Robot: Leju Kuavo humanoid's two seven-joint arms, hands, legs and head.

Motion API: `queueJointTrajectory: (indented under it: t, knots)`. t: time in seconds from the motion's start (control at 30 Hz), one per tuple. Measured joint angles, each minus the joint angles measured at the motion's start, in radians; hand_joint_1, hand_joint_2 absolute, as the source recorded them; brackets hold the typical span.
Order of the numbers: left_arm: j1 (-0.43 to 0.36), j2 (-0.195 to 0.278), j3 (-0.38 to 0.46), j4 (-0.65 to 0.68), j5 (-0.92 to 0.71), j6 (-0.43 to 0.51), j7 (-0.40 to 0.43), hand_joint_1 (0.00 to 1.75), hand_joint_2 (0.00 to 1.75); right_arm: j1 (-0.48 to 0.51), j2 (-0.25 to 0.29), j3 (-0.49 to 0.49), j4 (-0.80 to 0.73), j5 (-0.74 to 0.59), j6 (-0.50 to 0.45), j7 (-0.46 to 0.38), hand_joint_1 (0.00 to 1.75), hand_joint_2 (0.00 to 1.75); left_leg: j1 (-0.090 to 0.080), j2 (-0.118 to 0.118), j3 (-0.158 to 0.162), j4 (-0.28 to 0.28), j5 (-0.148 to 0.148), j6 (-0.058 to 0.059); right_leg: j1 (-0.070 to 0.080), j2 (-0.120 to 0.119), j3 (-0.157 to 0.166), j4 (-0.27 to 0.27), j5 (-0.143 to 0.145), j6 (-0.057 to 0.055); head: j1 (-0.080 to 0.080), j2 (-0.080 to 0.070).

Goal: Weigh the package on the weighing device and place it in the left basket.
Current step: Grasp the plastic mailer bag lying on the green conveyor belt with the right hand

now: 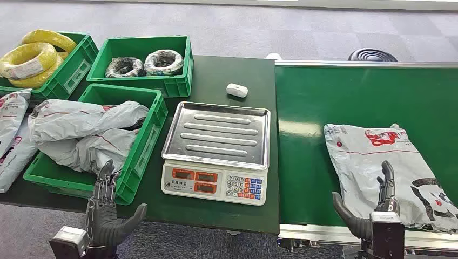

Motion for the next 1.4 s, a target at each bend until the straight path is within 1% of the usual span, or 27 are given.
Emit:
queueJointTrajectory:
  t: [0.07, 0.17, 0.23, 0.3, 0.43, 0.6, 0.63, 0.67, 0.7, 0.73, 0.77, 0.8, 0.9, 1.0, 1.07, 1.13, 1.17, 1.23, 1.27, 1.3, 1.37, 1.4]
  knots:
    - [0.001, 0.000, -0.003, -0.003, 0.003, 0.000, 0.000, 0.00, 1.75, -0.004, -0.010, -0.016, 0.001, 0.051, -0.012, 0.027, 0.00, 1.75, 0.000, 0.000, 0.000, 0.000, 0.000, 0.000, 0.000, 0.000, 0.000, 0.000, 0.000, 0.000, 0.000, 0.000]
    - [0.002, 0.000, -0.015, -0.008, 0.019, -0.006, 0.001, 0.00, 1.75, -0.033, -0.051, -0.063, 0.015, 0.168, -0.026, 0.105, 0.00, 1.75, 0.000, 0.000, 0.000, 0.000, 0.000, 0.000, 0.000, 0.000, 0.001, 0.000, 0.000, 0.000, 0.000, 0.000]
    - [0.001, 0.000, -0.022, -0.008, 0.042, -0.022, 0.002, 0.00, 1.75, -0.066, -0.085, -0.090, 0.041, 0.195, -0.021, 0.142, 0.00, 1.75, 0.000, 0.000, 0.001, 0.000, 0.000, 0.000, 0.000, 0.000, 0.001, 0.000, 0.001, 0.000, 0.000, 0.000]
    - [-0.002, 0.001, -0.025, -0.007, 0.060, -0.038, 0.002, 0.00, 1.75, -0.105, -0.127, -0.112, 0.089, 0.190, -0.011, 0.172, 0.00, 1.75, -0.001, 0.000, 0.002, 0.000, 0.000, 0.000, -0.001, 0.000, 0.002, 0.000, 0.001, 0.000, 0.000, 0.000]
    - [-0.014, 0.004, -0.028, -0.005, 0.069, -0.048, 0.000, 0.00, 1.75, -0.219, -0.219, -0.137, 0.267, 0.202, 0.002, 0.242, 0.00, 1.75, -0.001, 0.000, 0.003, 0.000, 0.000, 0.000, 0.000, 0.000, 0.003, 0.000, 0.002, 0.000, 0.000, 0.000]
    - [-0.025, 0.010, -0.044, -0.001, 0.076, -0.045, -0.006, 0.00, 1.75, -0.398, -0.310, -0.142, 0.583, 0.282, 0.023, 0.349, 0.00, 1.75, 0.000, 0.000, 0.004, 0.001, 0.001, 0.001, 0.000, 0.000, 0.005, 0.000, 0.002, 0.000, 0.000, 0.000]
    - [-0.027, 0.011, -0.048, 0.001, 0.078, -0.041, -0.008, 0.00, 1.75, -0.431, -0.326, -0.141, 0.651, 0.298, 0.035, 0.367, 0.07, 1.75, 0.000, 0.000, 0.004, 0.001, 0.001, 0.001, 0.000, 0.000, 0.005, 0.000, 0.002, 0.000, 0.000, 0.000]
    - [-0.029, 0.014, -0.051, 0.003, 0.082, -0.034, -0.012, 0.00, 1.75, -0.463, -0.341, -0.141, 0.720, 0.312, 0.053, 0.381, 0.37, 1.75, 0.000, 0.000, 0.004, 0.001, 0.001, 0.001, 0.000, 0.000, 0.005, 0.000, 0.002, 0.000, 0.000, 0.000]
    - [-0.031, 0.017, -0.054, 0.004, 0.086, -0.029, -0.015, 0.00, 1.75, -0.492, -0.354, -0.140, 0.785, 0.320, 0.075, 0.388, 0.73, 1.75, 0.000, -0.001, 0.004, 0.001, 0.001, 0.001, 0.000, 0.000, 0.005, 0.000, 0.002, 0.000, 0.000, 0.000]
    - [-0.032, 0.020, -0.057, 0.006, 0.090, -0.023, -0.017, 0.00, 1.75, -0.520, -0.364, -0.138, 0.843, 0.324, 0.101, 0.388, 1.07, 1.75, 0.000, -0.001, 0.004, 0.001, 0.001, 0.001, 0.000, 0.000, 0.005, 0.000, 0.002, 0.000, 0.000, 0.000]
    - [-0.033, 0.022, -0.059, 0.006, 0.095, -0.018, -0.020, 0.00, 1.75, -0.545, -0.373, -0.136, 0.896, 0.321, 0.126, 0.380, 1.34, 1.75, 0.000, -0.001, 0.004, 0.001, 0.001, 0.001, 0.000, 0.000, 0.005, 0.000, 0.002, 0.000, 0.000, 0.000]
    - [-0.034, 0.025, -0.062, 0.007, 0.098, -0.013, -0.022, 0.00, 1.75, -0.564, -0.379, -0.135, 0.942, 0.313, 0.148, 0.366, 1.39, 1.75, 0.000, -0.001, 0.004, 0.001, 0.001, 0.001, 0.000, 0.000, 0.005, 0.000, 0.002, 0.000, 0.000, 0.000]
    - [-0.034, 0.030, -0.067, 0.007, 0.103, -0.002, -0.026, 0.00, 1.75, -0.598, -0.385, -0.133, 1.023, 0.292, 0.179, 0.331, 1.40, 1.75, 0.000, -0.001, 0.004, 0.001, 0.001, 0.001, 0.000, -0.001, 0.004, 0.000, 0.002, 0.000, 0.000, 0.000]
    - [-0.034, 0.031, -0.067, 0.007, 0.104, -0.001, -0.027, 0.00, 1.75, -0.602, -0.386, -0.133, 1.031, 0.290, 0.181, 0.327, 1.40, 1.75, 0.000, -0.001, 0.004, 0.001, 0.001, 0.001, 0.000, -0.001, 0.004, 0.000, 0.002, 0.000, 0.000, 0.000]
    - [-0.035, 0.038, -0.070, 0.013, 0.116, 0.009, -0.031, 0.00, 1.75, -0.645, -0.388, -0.133, 1.100, 0.280, 0.193, 0.308, 1.39, 1.75, 0.000, -0.001, 0.004, 0.001, 0.001, 0.001, 0.000, 0.000, 0.004, 0.000, 0.002, 0.000, 0.000, 0.000]
    - [-0.039, 0.048, -0.072, 0.024, 0.135, 0.026, -0.037, 0.00, 1.75, -0.700, -0.391, -0.133, 1.173, 0.260, 0.214, 0.272, 1.40, 1.75, 0.000, 0.000, 0.004, 0.001, 0.001, 0.001, 0.000, 0.000, 0.004, 0.000, 0.002, 0.000, 0.000, 0.000]
    - [-0.042, 0.052, -0.073, 0.029, 0.142, 0.033, -0.040, 0.00, 1.75, -0.714, -0.392, -0.132, 1.181, 0.249, 0.221, 0.255, 1.39, 1.75, 0.000, 0.000, 0.004, 0.001, 0.001, 0.001, 0.000, 0.000, 0.005, 0.000, 0.003, 0.000, 0.000, 0.000]
    - [-0.048, 0.059, -0.075, 0.036, 0.150, 0.046, -0.045, 0.00, 1.75, -0.739, -0.391, -0.131, 1.187, 0.221, 0.217, 0.217, 1.21, 1.75, 0.000, 0.000, 0.004, 0.001, 0.001, 0.001, 0.000, 0.000, 0.005, 0.000, 0.003, 0.000, 0.000, 0.000]
    - [-0.051, 0.062, -0.076, 0.039, 0.153, 0.052, -0.048, 0.00, 1.75, -0.753, -0.389, -0.131, 1.188, 0.198, 0.213, 0.190, 1.21, 1.75, 0.000, 0.000, 0.004, 0.001, 0.002, 0.001, 0.000, 0.000, 0.005, 0.000, 0.003, 0.000, 0.000, 0.000]
    - [-0.054, 0.066, -0.076, 0.042, 0.157, 0.059, -0.052, 0.00, 1.75, -0.767, -0.386, -0.131, 1.186, 0.166, 0.213, 0.159, 1.25, 1.75, 0.000, 0.000, 0.004, 0.001, 0.002, 0.002, 0.000, 0.000, 0.005, 0.000, 0.003, 0.000, 0.000, 0.000]
    - [-0.062, 0.075, -0.076, 0.048, 0.163, 0.069, -0.058, 0.00, 1.75, -0.791, -0.378, -0.131, 1.167, 0.089, 0.235, 0.100, 1.50, 1.75, 0.000, 0.000, 0.004, 0.001, 0.002, 0.002, 0.000, 0.000, 0.005, 0.000, 0.003, 0.000, 0.000, 0.000]
    - [-0.066, 0.080, -0.076, 0.051, 0.166, 0.071, -0.062, 0.00, 1.75, -0.798, -0.371, -0.129, 1.146, 0.044, 0.250, 0.075, 1.58, 1.75, 0.000, -0.001, 0.004, 0.001, 0.002, 0.002, 0.000, 0.000, 0.005, 0.000, 0.003, 0.000, 0.000, 0.000]
